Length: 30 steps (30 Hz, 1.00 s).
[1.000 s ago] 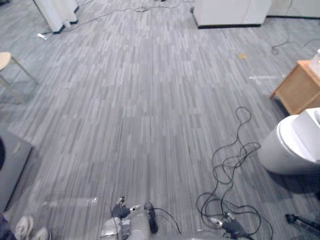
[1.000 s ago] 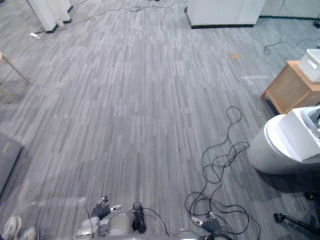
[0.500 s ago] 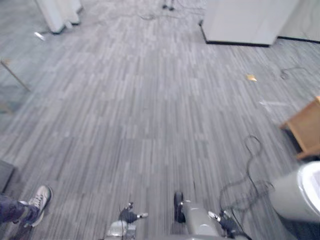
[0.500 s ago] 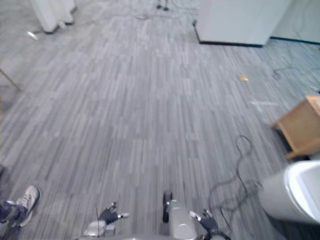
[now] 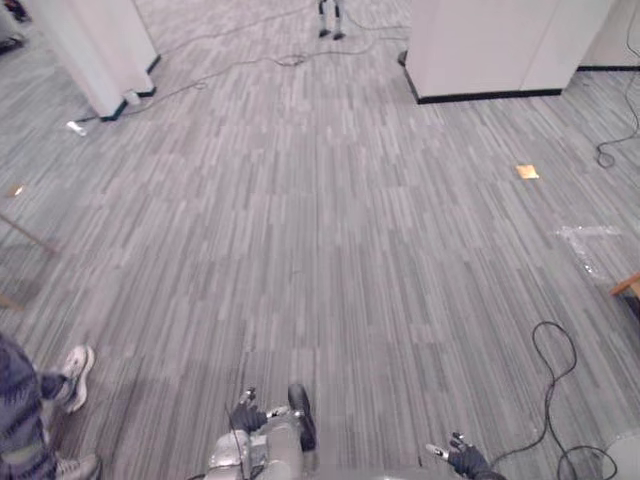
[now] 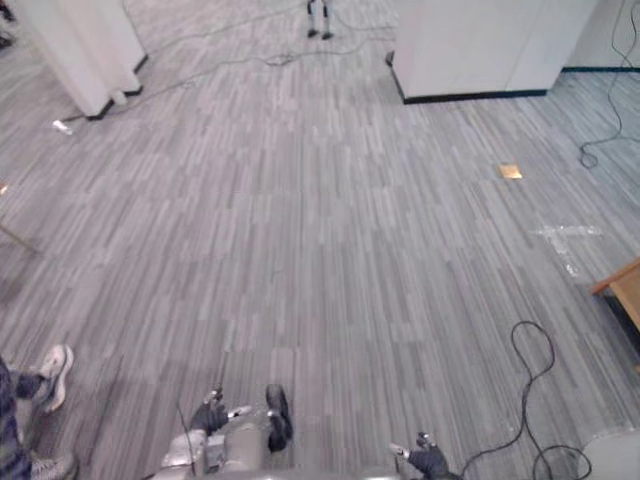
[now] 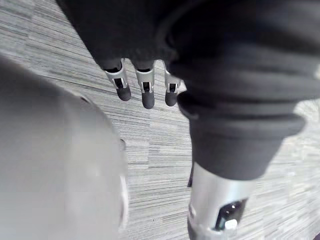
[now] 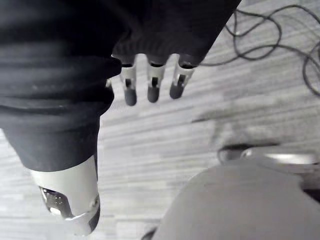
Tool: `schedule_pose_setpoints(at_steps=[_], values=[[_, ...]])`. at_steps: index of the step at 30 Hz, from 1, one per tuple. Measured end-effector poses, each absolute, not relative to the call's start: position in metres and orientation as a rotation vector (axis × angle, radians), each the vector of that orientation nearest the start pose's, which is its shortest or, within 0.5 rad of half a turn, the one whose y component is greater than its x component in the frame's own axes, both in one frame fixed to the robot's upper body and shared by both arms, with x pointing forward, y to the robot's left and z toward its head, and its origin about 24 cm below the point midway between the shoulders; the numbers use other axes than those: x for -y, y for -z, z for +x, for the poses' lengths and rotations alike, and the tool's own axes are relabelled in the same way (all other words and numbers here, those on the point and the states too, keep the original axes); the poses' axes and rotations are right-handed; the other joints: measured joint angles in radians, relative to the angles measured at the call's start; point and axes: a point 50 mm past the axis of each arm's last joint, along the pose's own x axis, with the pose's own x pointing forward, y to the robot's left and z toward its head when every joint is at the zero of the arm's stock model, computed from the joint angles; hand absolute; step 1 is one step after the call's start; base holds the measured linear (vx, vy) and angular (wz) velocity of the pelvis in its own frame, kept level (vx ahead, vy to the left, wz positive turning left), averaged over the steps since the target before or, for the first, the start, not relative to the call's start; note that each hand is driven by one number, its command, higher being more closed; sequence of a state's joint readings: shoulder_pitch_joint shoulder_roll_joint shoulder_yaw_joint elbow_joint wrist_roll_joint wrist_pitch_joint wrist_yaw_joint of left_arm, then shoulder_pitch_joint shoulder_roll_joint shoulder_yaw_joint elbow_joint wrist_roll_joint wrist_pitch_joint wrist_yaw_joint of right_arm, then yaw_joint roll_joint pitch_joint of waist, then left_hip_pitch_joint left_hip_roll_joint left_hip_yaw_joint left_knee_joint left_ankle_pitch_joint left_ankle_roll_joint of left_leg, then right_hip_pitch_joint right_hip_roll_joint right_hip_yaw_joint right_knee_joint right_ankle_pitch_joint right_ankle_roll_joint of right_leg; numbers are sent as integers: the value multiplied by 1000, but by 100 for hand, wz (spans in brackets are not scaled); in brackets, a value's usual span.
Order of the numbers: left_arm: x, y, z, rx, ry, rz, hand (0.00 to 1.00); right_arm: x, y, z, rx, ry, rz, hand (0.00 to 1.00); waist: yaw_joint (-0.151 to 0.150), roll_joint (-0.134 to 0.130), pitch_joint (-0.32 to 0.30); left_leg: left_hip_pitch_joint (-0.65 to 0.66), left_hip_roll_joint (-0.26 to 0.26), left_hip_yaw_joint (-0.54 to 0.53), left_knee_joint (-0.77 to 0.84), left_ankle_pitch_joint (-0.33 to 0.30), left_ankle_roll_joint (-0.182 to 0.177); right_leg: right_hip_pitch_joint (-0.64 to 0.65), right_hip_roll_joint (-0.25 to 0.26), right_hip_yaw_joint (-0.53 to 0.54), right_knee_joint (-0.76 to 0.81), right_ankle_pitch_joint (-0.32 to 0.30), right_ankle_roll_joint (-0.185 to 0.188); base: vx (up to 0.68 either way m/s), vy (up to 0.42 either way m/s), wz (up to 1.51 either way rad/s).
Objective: Organize washtable
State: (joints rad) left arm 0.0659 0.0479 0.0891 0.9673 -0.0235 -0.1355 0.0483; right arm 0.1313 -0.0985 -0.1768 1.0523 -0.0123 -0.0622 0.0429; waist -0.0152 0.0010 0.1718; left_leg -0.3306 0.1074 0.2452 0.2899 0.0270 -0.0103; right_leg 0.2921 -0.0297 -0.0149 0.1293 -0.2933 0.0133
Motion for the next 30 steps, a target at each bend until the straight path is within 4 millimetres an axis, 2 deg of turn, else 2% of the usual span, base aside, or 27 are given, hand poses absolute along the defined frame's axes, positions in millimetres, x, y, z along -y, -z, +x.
schedule_pose_setpoints(at_steps=[1, 2, 3, 4, 5, 6, 7, 8, 9, 11, 12, 13, 14, 15, 16, 17, 18, 19, 20, 21, 22, 23, 24, 27, 28, 29, 30], values=[[-186, 146, 128, -895, -179, 6, 0, 209, 162, 77, -1102, 199, 19, 0, -3, -4, -6, 6, -9, -19, 8, 10, 27, -22, -19, 2, 65, -3, 3, 843, 345, -17], [-193, 146, 126, -901, -184, 23, 0, 206, 163, 75, -1104, 204, 36, 0, -12, -39, -7, 31, -42, -20, 62, -45, 55, -109, -49, 11, 325, 4, 28, 706, 281, 11], [-196, 146, 126, -903, -187, 30, 0, 203, 164, 74, -1109, 201, 43, 0, -16, -56, -7, 49, -55, -16, 82, -80, 63, -144, -65, 17, 442, 29, 71, 825, 310, 32], [-202, 146, 124, -912, -199, 39, 0, 196, 165, 72, -1121, 191, 59, 0, -23, -87, -6, 98, -81, -16, 114, -147, 75, -207, -90, 39, 654, 143, 179, 690, 194, 32], [-205, 147, 124, -929, -203, 47, 0, 192, 166, 74, -1121, 187, 69, 0, -24, -97, 0, 177, -108, -18, 114, -203, 86, -264, -132, 23, 839, 179, 168, 673, 179, 24], [-205, 149, 122, -947, -201, 48, 0, 193, 165, 76, -1116, 184, 67, 0, -24, -98, 1, 223, -115, -21, 102, -222, 87, -283, -146, -3, 894, 152, 124, 652, 141, 1], [-203, 152, 116, -978, -191, 51, 0, 195, 165, 78, -1109, 175, 56, 0, -24, -88, 5, 336, -118, -22, 41, -246, 84, -315, -148, -43, 925, 84, 44, 619, 107, -2], [-199, 154, 114, -991, -180, 51, 0, 198, 164, 78, -1102, 170, 41, 0, -29, -69, 4, 430, -110, -28, -33, -257, 86, -361, -132, -85, 886, 23, 0, 603, 86, -1], [-197, 155, 113, -998, -168, 55, 0, 199, 163, 80, -1090, 170, 40, 0, -33, -60, 3, 465, -104, -34, -67, -258, 83, -393, -118, -112, 852, 1, -15, 560, 42, 16], [-192, 157, 111, -1010, -151, 53, 0, 204, 160, 86, -1057, 168, 32, 0, -59, -38, 8, 549, -81, -53, -143, -260, 74, -510, -73, -166, 669, -17, -15, 573, -2, 31], [-189, 157, 111, -1015, -145, 48, 0, 205, 158, 89, -1046, 169, 29, 0, -70, -30, 14, 587, -71, -63, -181, -262, 70, -574, -49, -177, 486, 19, -5, 761, -75, 47], [-189, 158, 110, -1025, -140, 54, 0, 205, 159, 89, -1047, 169, 30, 0, -81, -35, 15, 612, -74, -72, -205, -264, 67, -606, -39, -175, 275, 107, 2, 650, -98, 55], [-188, 158, 109, -1030, -140, 52, 0, 204, 159, 88, -1052, 170, 34, 0, -84, -36, 15, 632, -78, -82, -214, -271, 57, -613, -36, -174, 184, 155, 8, 806, -153, 73], [-186, 159, 108, -1036, -144, 42, 0, 205, 161, 79, -1077, 184, 41, 0, -87, -30, 17, 682, -73, -103, -221, -292, 35, -608, -31, -148, 141, 283, 1, 724, -149, 68], [-181, 160, 105, -1043, -153, 17, 0, 206, 162, 74, -1100, 190, 41, 0, -82, -22, 9, 710, -65, -120, -199, -298, 28, -611, -19, -101, 218, 335, -28, 725, -163, 57], [-179, 161, 105, -1041, -162, 3, 0, 209, 161, 75, -1098, 196, 35, 0, -78, -6, 8, 704, -48, -124, -161, -297, 27, -619, -16, -103, 271, 289, -43, 683, -196, 40], [-176, 161, 105, -1037, -173, -21, 0, 213, 160, 77, -1087, 205, 28, 0, -81, 13, 9, 653, -25, -133, -4, -292, 14, -604, -20, -126, 320, 219, -43, 641, -229, 46], [-176, 160, 106, -1031, -206, -50, 0, 216, 158, 78, -1072, 218, 29, 0, -88, 32, 16, 553, 17, -133, 263, -243, -65, -551, -11, -153, 325, 175, -58, 630, -232, 49], [-177, 159, 108, -1021, -222, -66, 0, 218, 157, 77, -1065, 223, 25, 0, -86, 38, 20, 492, 51, -136, 408, -199, -108, -519, 1, -162, 320, 156, -66, 633, -215, 32], [-179, 157, 109, -994, -260, -93, 0, 221, 156, 77, -1065, 226, 14, 0, -74, 46, 25, 394, 118, -127, 659, -166, -160, -449, 34, -172, 307, 118, -81, 632, -184, 6], [-182, 155, 111, -978, -275, -96, 0, 221, 156, 77, -1068, 224, 6, 0, -70, 53, 26, 345, 164, -101, 788, -171, -157, -383, 55, -176, 285, 95, -88, 739, -189, -6], [-188, 153, 112, -961, -286, -86, 0, 218, 157, 77, -1069, 225, 8, 0, -61, 30, 35, 291, 208, -52, 869, -192, -125, -291, 65, -174, 244, 69, -99, 586, -135, -6], [-190, 152, 114, -953, -288, -78, 0, 215, 157, 78, -1068, 224, 17, 0, -58, 21, 34, 266, 214, -23, 870, -203, -108, -255, 65, -170, 217, 61, -99, 504, -120, -12], [-197, 151, 114, -943, -294, -60, 0, 213, 158, 83, -1070, 215, 22, 0, -40, 4, 25, 130, 200, 119, 652, -240, -49, -100, 48, -122, 78, 55, -83, 482, -41, -38], [-197, 150, 114, -938, -300, -70, 0, 213, 158, 85, -1068, 215, 24, 0, -28, 5, 25, 86, 153, 124, 450, -237, -53, -57, 31, -103, 32, 51, -70, 524, 86, -63], [-195, 149, 115, -923, -295, -72, 0, 213, 159, 85, -1076, 214, 24, 0, -18, 5, 24, 68, 97, 96, 193, -203, -89, -16, 10, -82, -9, 42, -52, 639, 151, -56], [-194, 150, 115, -924, -290, -72, 0, 214, 159, 85, -1080, 215, 20, 0, -17, 11, 21, 63, 79, 67, 66, -182, -113, 4, 7, -71, -32, 37, -43, 544, 167, -61]])
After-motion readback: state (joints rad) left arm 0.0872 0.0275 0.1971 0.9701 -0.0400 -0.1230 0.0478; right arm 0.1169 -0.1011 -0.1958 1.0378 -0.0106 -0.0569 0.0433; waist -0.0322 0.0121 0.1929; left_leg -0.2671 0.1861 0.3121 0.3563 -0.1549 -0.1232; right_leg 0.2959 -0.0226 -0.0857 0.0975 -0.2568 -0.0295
